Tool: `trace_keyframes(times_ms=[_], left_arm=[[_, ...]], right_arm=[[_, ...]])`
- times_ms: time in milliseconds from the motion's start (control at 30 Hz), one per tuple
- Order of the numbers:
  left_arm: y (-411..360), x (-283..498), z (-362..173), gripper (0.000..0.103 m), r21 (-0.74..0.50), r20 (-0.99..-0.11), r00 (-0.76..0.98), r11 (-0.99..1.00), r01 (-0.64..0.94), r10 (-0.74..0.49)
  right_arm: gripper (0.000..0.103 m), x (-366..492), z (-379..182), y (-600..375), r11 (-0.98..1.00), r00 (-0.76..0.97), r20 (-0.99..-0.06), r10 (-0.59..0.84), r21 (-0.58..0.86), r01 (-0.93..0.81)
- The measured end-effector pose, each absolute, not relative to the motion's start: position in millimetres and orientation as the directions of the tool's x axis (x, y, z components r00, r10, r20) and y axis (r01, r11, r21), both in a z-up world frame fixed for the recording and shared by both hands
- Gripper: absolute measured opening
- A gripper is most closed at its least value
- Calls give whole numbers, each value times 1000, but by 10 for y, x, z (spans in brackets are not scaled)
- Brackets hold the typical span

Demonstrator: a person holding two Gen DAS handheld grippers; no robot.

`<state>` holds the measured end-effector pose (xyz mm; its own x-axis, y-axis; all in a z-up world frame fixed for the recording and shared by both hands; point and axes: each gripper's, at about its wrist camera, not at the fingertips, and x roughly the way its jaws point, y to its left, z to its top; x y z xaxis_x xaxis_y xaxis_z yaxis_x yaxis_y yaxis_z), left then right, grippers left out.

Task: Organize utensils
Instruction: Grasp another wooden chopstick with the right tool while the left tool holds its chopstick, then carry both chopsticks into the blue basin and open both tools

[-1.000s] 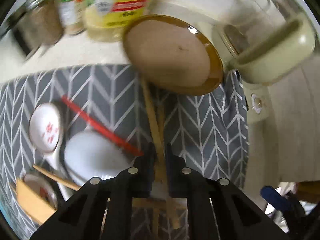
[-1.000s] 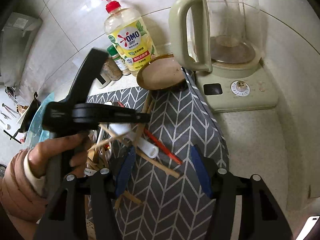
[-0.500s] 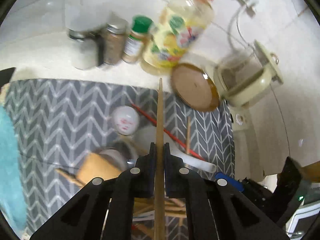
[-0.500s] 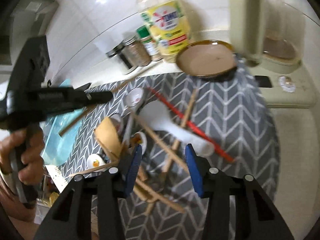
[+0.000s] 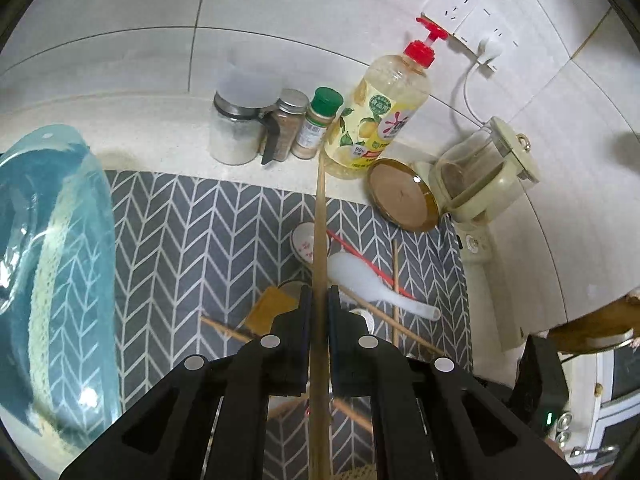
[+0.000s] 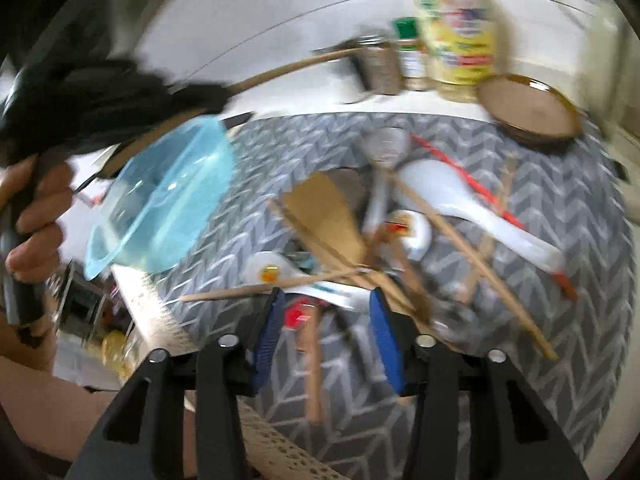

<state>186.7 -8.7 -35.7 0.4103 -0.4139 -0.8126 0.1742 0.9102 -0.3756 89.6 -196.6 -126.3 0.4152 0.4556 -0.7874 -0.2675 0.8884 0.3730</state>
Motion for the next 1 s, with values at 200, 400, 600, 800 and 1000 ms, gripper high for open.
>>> trace_keyframes(times_ms=[200,400,600,800,1000], left_arm=[[-62,1774,-370,8,-378,-812,405,907,183,-420],[-85,1700,-317,8,-369,-811,412,910,190,-415],[-98,1626,-310,8,-343,-818,419,919,194,-394],[-35,1585,-262,8,-329,-817,431,924,196,-382],[131,1510,-95,8,-314,-800,472,929,195,-370]], right_arm=[[37,1303,-1303,-2486,955,521,-810,270,292,-40],[19,1965,-1698,-2735,971,501,-854,142,219,98],[19,2068,-1837,-2532,970,496,-845,200,242,21],[7,2088,-1763,-2556,945,530,-812,243,323,60],[7,1876,-1303,-2565,901,616,-726,306,430,59]])
